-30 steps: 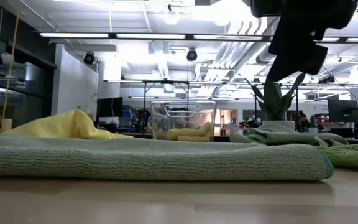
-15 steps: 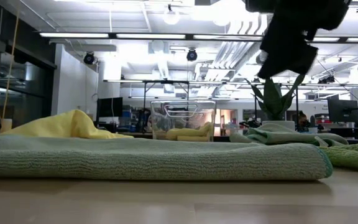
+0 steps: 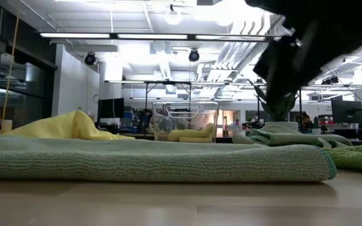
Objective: Fold microfiber towels
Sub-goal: Fold the bottom left blue towel
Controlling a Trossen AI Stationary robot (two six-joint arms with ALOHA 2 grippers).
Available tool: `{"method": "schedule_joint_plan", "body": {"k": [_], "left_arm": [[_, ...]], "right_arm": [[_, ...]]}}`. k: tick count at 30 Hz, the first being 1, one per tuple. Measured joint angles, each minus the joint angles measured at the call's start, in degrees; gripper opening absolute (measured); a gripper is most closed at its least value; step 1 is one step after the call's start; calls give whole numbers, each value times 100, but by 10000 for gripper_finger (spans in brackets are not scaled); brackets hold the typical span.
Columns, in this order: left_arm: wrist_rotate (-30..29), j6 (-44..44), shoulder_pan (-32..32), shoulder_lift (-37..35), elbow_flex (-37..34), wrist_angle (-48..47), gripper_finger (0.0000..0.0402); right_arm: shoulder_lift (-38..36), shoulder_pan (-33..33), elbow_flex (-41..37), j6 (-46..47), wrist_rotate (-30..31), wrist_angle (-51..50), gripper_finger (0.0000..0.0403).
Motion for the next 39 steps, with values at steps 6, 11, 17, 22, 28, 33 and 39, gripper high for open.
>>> {"method": "schedule_joint_plan", "body": {"k": [6, 11, 17, 22, 28, 33, 39], "left_arm": [[2, -41, 0, 2, -1, -6, 111], [0, -45, 0, 2, -4, 0, 113], [-2, -103, 0, 7, -7, 16, 113], [0, -105, 0, 7, -9, 31, 113], [-2, -192, 0, 13, -11, 66, 113], [-17, -232, 0, 13, -11, 70, 113], [-15, -235, 0, 13, -11, 73, 113]], "right_arm": [[442, 298, 0, -28, 18, 35, 190], [720, 454, 0, 83, 484, 39, 190], [772, 473, 0, 380, 769, 61, 190], [741, 483, 254, 340, 596, -205, 182], [738, 565, 811, -569, 977, -751, 159], [732, 474, 855, -566, 1475, -937, 154], [833, 423, 846, -528, 1012, -1109, 154]]}}
